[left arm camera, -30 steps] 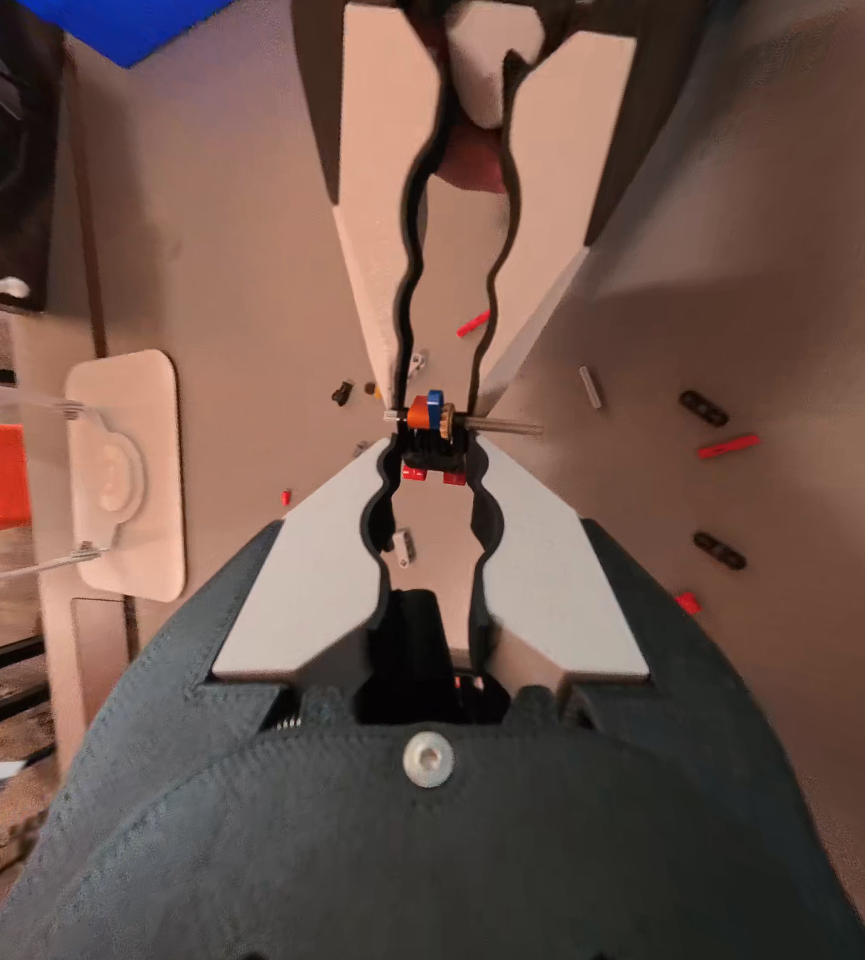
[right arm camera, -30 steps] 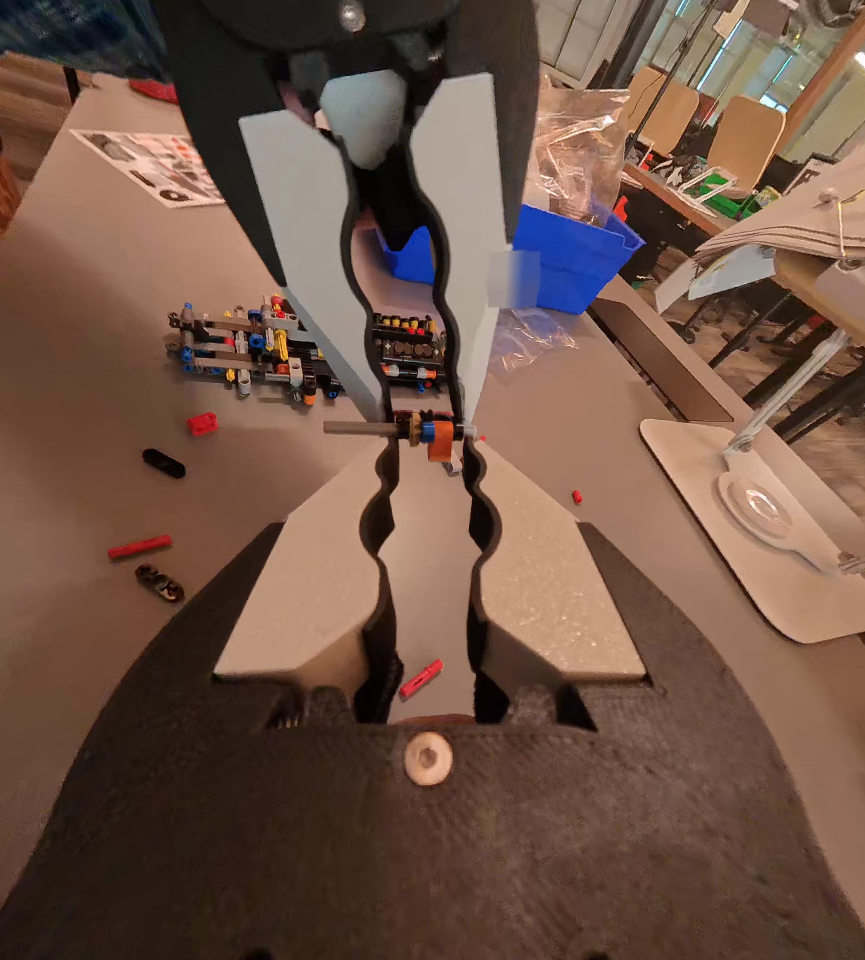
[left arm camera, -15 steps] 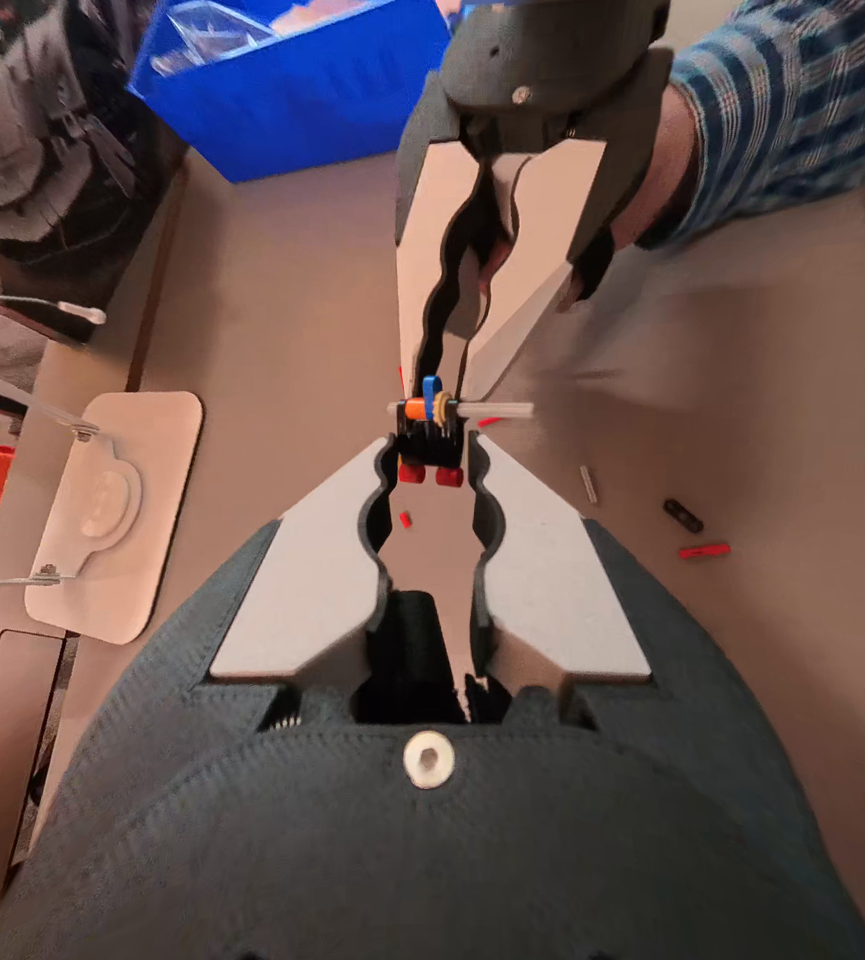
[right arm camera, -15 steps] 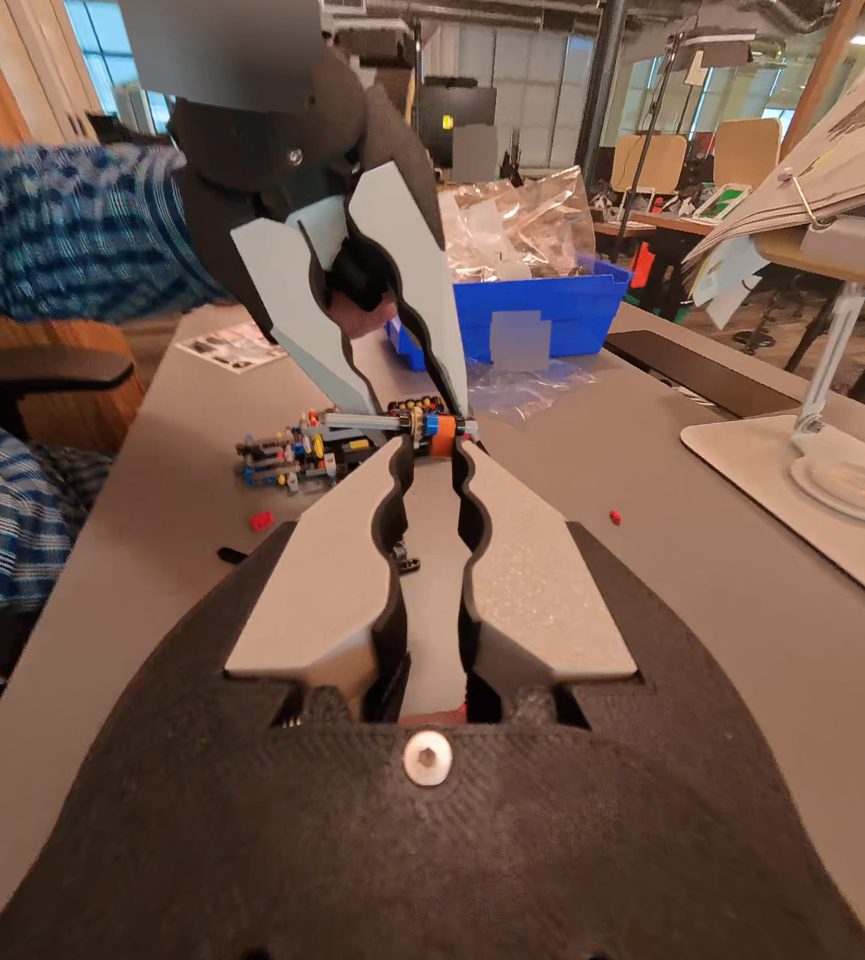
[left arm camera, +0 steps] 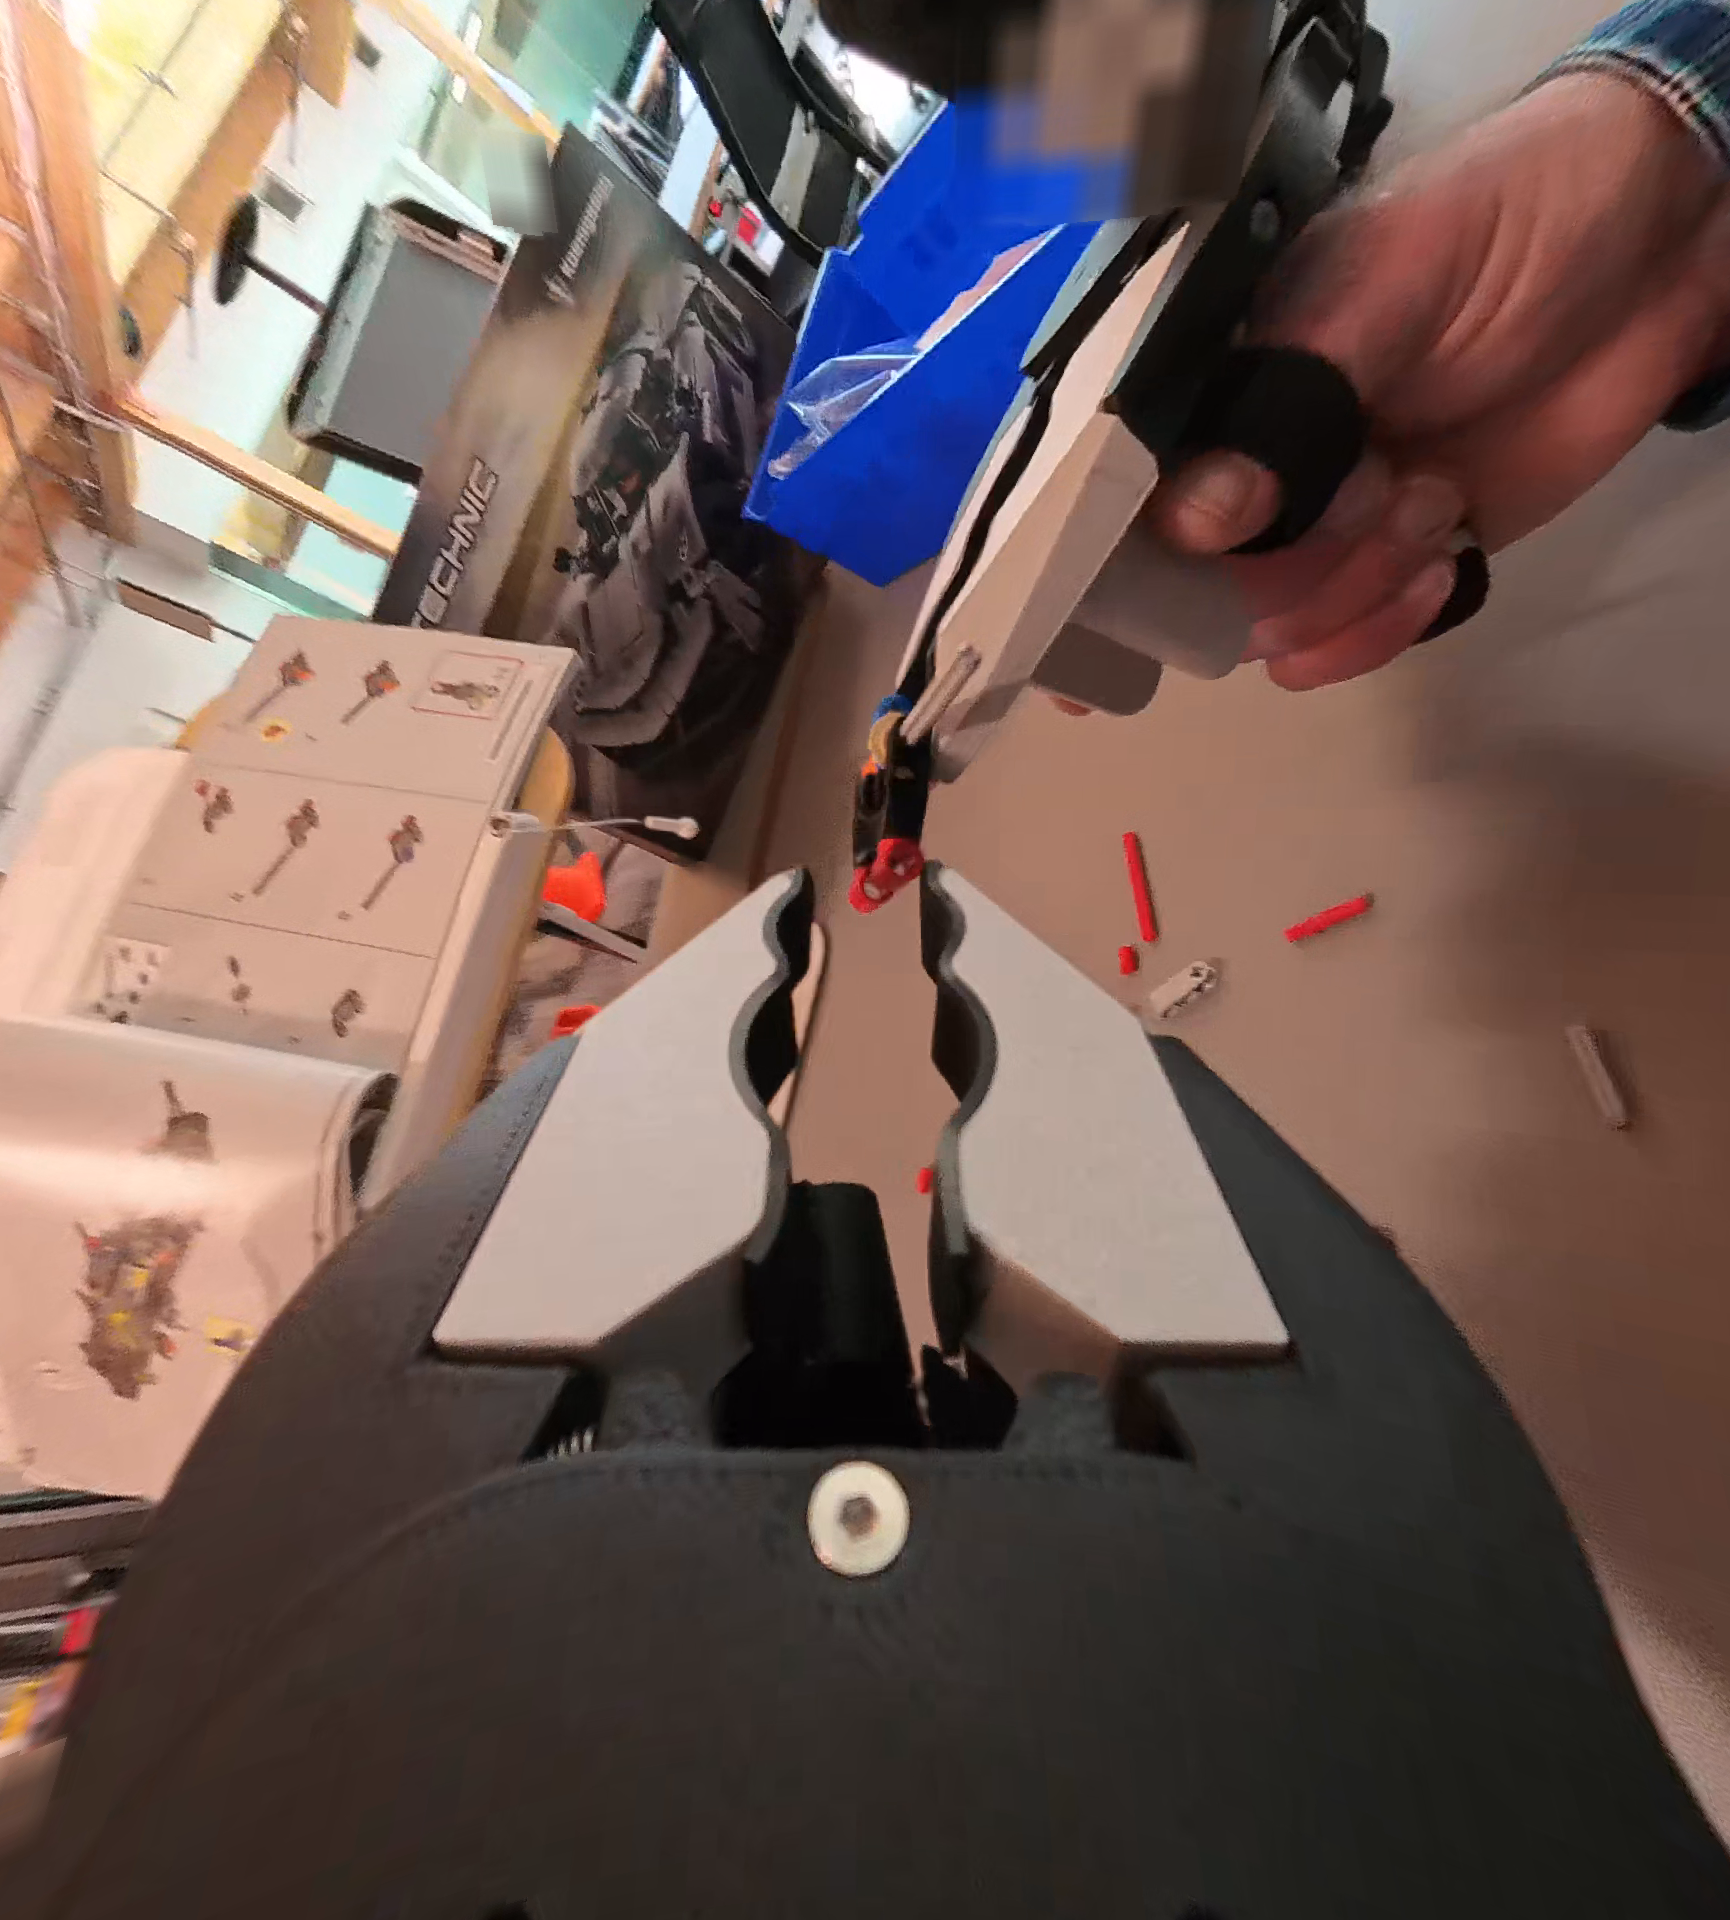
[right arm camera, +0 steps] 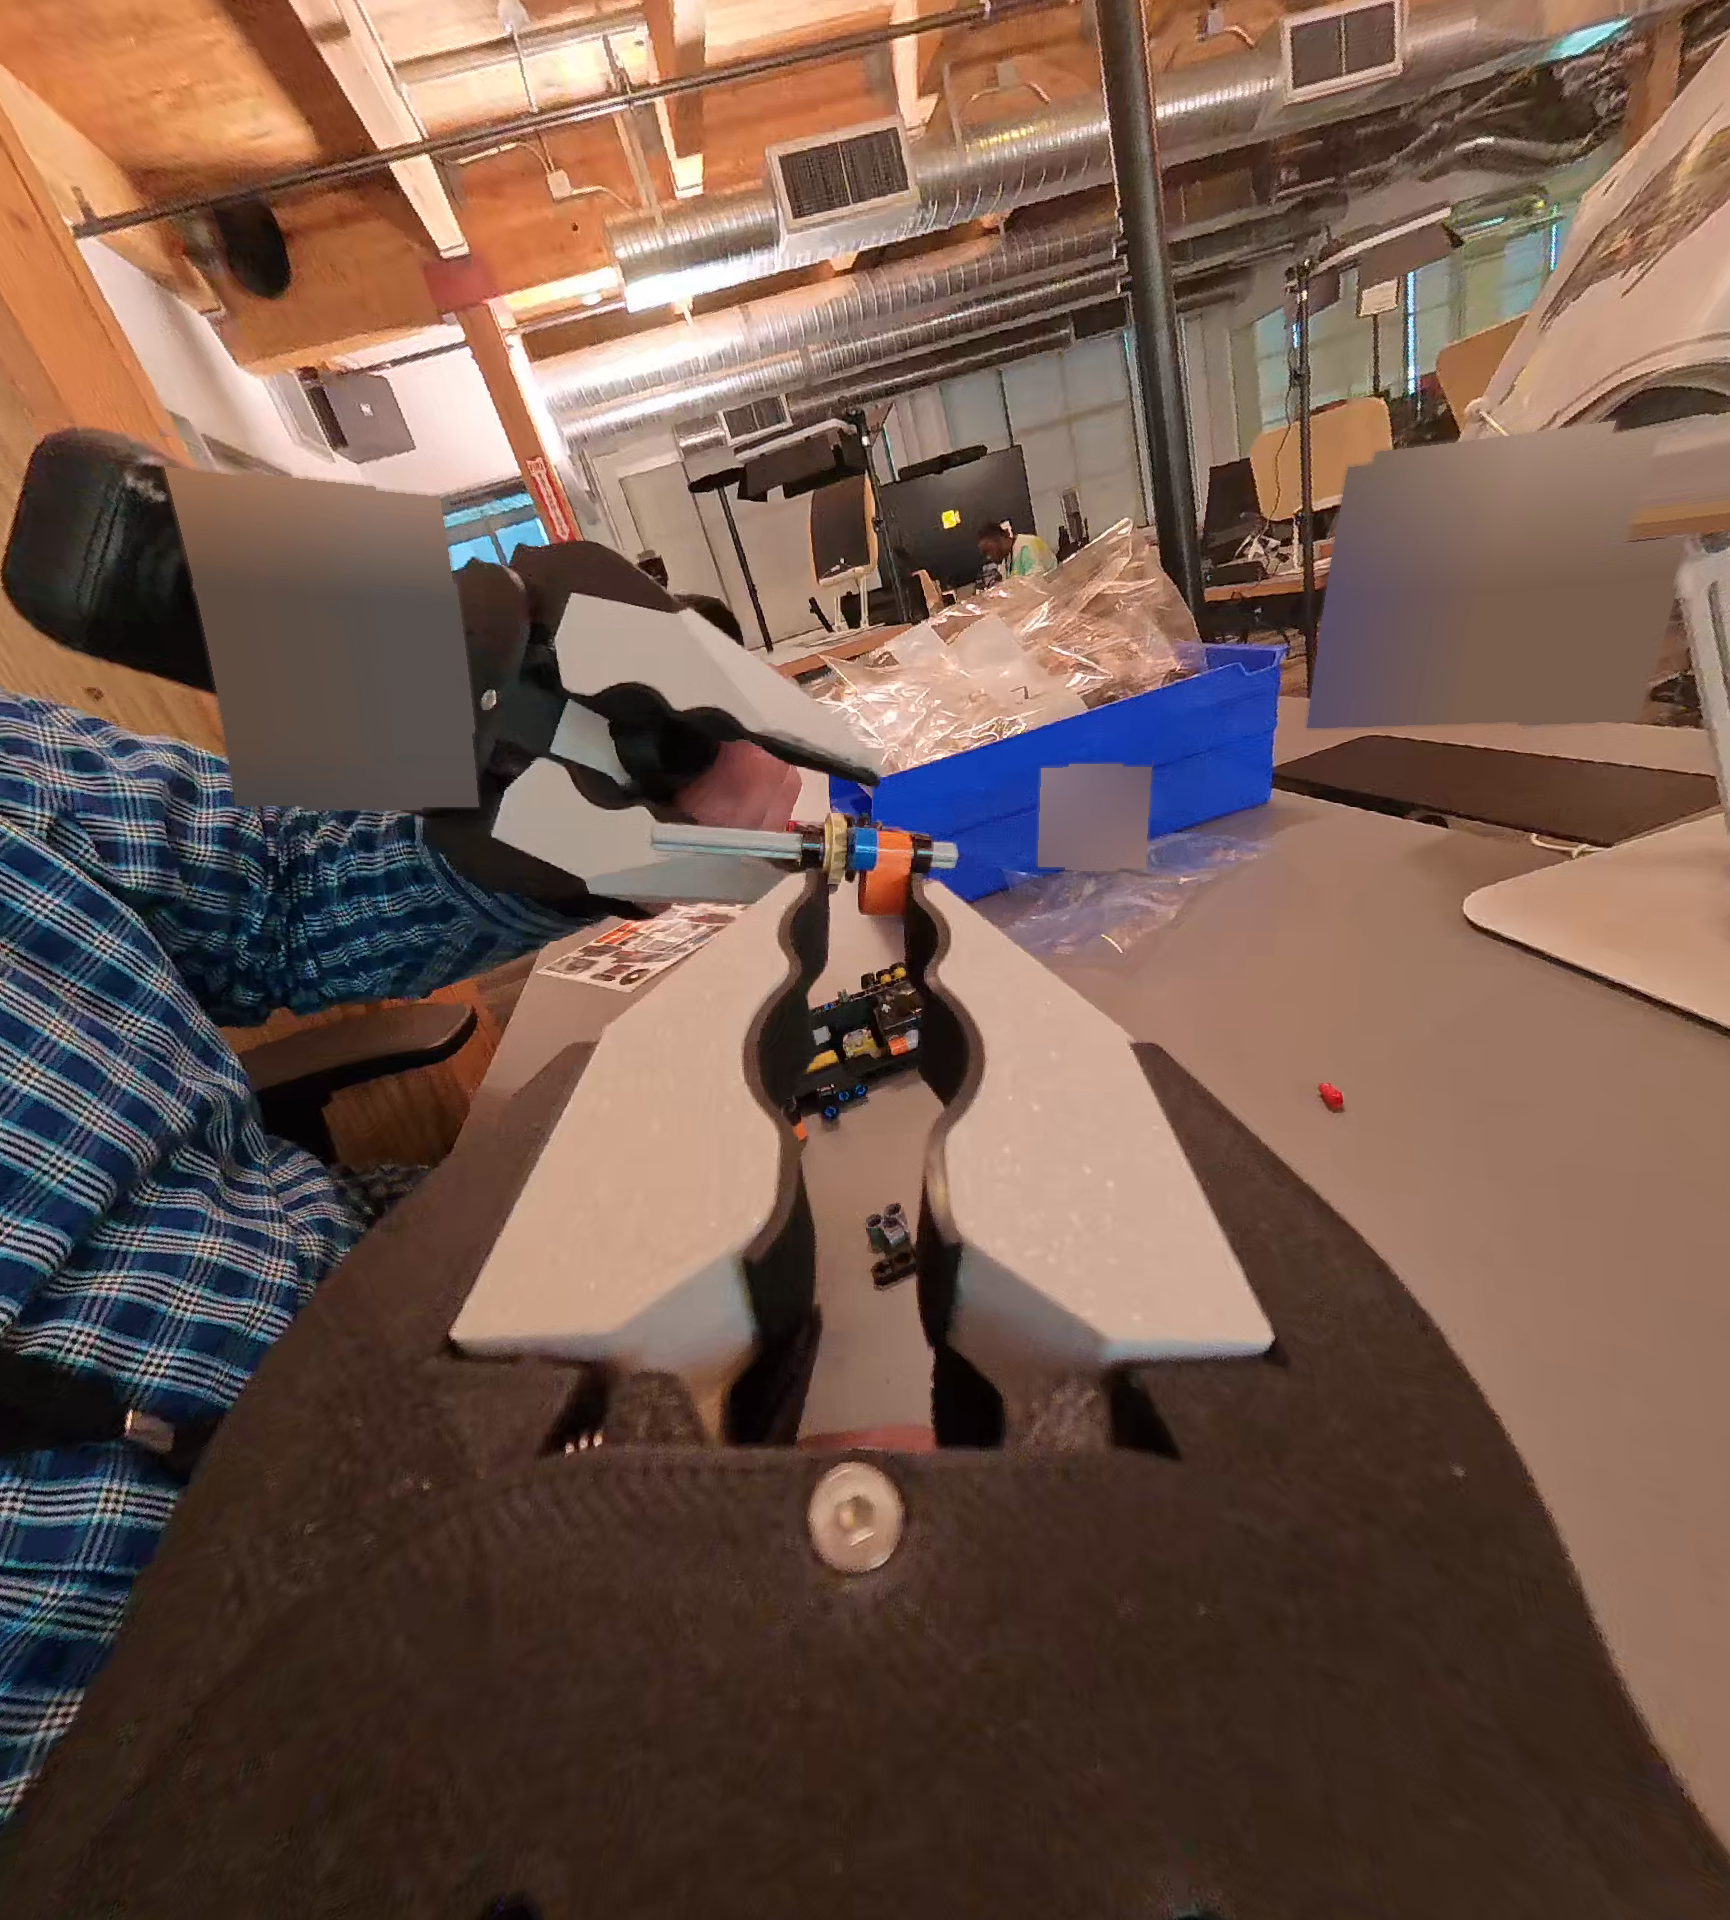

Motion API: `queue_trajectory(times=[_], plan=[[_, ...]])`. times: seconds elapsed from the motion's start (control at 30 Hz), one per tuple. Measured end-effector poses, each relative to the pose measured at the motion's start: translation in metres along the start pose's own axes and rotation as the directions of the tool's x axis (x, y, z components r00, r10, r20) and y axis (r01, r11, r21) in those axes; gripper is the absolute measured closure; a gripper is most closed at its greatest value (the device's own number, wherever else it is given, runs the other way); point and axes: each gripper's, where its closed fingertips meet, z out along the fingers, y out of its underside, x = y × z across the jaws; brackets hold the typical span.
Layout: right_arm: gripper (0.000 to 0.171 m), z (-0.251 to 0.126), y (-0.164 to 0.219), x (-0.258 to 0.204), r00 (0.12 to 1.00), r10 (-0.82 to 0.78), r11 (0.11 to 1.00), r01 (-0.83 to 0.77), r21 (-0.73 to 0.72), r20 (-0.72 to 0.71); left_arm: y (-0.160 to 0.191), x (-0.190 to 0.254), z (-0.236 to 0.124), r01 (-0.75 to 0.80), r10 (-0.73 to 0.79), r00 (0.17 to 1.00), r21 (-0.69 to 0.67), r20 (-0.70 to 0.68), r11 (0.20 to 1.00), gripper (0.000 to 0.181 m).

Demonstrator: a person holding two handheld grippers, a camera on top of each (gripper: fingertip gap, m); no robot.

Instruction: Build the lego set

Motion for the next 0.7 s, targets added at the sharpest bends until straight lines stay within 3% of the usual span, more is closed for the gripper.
queue_trajectory(times=[0.2, 0.37, 0.47, 0.7], plan=[[0.160, -0.001, -0.001, 0.001, 1.000, 0.014, 1.000, -0.014, 0.002, 0.007, -0.003, 0.001, 0.004, -0.145, 0.145, 0.989, -0.003, 0.015, 0.989, 0.175], [0.165, -0.001, -0.002, 0.001, 1.000, -0.008, 1.000, 0.008, 0.007, -0.003, -0.005, -0.003, 0.002, -0.264, 0.264, 0.964, -0.019, 0.007, 0.964, 0.176], [0.154, -0.001, -0.003, 0.002, 1.000, -0.020, 1.000, 0.020, -0.002, -0.007, -0.002, -0.007, 0.001, -0.305, 0.304, 0.952, -0.035, -0.022, 0.952, 0.176], [0.144, -0.007, -0.007, 0.012, 0.962, -0.236, 0.971, 0.229, -0.067, -0.136, -0.003, -0.014, 0.005, -0.363, 0.355, 0.927, -0.054, -0.122, 0.930, 0.175]])
